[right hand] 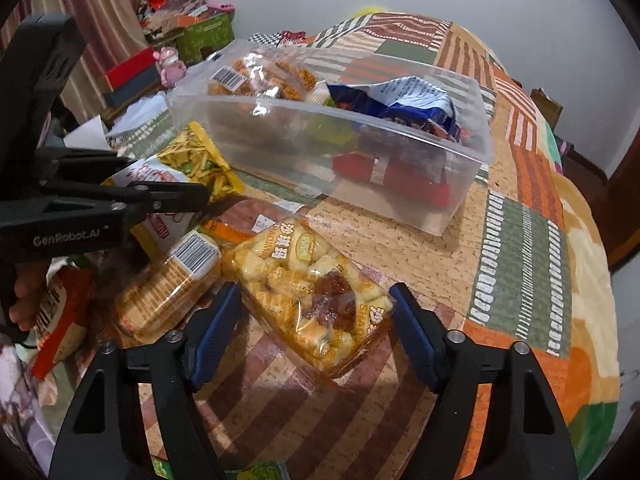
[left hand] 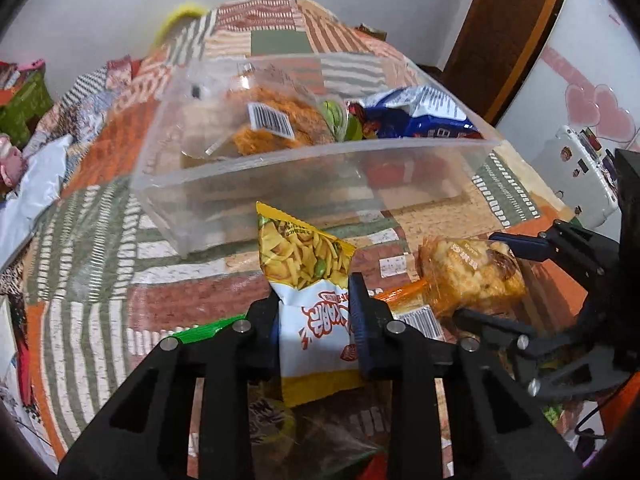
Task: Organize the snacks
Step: 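Grasp the yellow-and-white snack bag with the left tool while the right tool grasps the yellow puff bag, then carry both bags over the clear box and open both tools to drop them in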
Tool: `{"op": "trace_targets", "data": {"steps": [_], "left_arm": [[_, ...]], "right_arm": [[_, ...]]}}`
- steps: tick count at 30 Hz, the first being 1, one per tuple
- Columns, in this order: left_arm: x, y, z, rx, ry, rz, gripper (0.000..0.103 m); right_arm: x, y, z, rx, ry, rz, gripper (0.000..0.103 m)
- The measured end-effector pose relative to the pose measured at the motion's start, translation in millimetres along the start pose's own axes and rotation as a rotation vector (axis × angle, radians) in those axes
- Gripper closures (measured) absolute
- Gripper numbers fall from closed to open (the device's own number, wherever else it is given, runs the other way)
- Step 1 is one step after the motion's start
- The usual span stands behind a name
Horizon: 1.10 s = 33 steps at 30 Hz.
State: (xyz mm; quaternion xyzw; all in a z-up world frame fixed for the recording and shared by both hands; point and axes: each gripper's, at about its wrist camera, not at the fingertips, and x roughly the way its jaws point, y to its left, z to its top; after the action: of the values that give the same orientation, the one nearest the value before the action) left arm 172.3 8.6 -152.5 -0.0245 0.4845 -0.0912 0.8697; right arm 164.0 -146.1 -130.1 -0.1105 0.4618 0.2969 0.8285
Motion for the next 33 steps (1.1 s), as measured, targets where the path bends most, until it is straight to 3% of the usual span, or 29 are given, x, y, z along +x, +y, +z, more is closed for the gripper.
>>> {"op": "trace_targets", "data": {"steps": [8, 21, 33], "left_arm": [[-27.7, 1.4, 2.9, 0.012, -0.090, 0.015, 0.074], [-68.0, -1.1, 22.7, -0.012, -0.210, -0.021, 0.074], [-79.2, -0.5, 58.7, -0.036, -0.293, -0.034, 0.074]], "right_arm": [[-14.5, -14.8, 1.5, 0.093, -0.056, -0.025, 0.047], [-52.3, -19.0, 18.8, 0.130, -0.188, -0.023, 0.049], [-65.2, -21.8, 51.4, 0.126, -0.293, -0.033, 0.049]]}}
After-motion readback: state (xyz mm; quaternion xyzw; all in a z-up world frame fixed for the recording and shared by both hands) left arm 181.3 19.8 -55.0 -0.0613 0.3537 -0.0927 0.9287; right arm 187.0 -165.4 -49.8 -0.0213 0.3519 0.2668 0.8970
